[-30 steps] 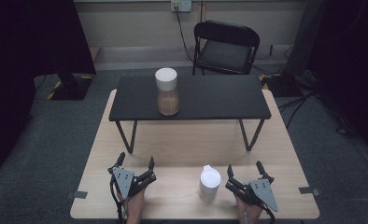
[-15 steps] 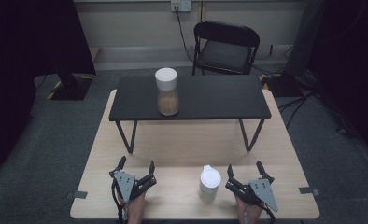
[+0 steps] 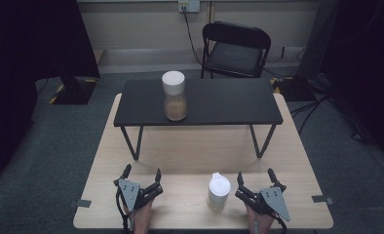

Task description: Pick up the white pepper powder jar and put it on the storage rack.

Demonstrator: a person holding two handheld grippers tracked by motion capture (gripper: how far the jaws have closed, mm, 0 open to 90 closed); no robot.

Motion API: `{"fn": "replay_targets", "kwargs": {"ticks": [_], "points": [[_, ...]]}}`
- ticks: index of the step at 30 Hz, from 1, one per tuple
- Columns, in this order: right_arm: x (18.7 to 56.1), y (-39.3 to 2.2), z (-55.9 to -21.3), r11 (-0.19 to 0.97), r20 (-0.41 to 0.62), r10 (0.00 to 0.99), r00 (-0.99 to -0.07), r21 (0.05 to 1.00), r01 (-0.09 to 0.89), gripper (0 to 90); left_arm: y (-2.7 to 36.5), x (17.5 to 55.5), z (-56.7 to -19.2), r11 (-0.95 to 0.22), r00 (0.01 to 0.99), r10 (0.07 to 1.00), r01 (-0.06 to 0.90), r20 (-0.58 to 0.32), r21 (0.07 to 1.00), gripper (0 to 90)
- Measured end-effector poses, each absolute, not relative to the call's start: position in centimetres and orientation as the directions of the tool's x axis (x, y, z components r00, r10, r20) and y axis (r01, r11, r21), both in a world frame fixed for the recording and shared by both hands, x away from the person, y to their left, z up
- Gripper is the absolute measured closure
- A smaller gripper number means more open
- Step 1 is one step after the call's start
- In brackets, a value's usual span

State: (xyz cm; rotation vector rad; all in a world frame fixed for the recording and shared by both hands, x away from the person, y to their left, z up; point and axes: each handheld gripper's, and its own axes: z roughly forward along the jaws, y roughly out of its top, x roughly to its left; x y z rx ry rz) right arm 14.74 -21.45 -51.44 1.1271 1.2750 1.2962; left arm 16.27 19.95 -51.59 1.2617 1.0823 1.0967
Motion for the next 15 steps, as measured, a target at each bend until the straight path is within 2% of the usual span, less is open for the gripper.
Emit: {"fn": "replay_targets", "kwargs": {"ticks": [15], "points": [[13.7, -21.4, -49.9, -0.004, -0.006, 0.992, -0.124, 0.997, -0.08, 0.9, 19.9, 16.3, -51.6, 0.009, 0.155, 0.988, -0.017, -0.007, 1.0, 1.2]]}}
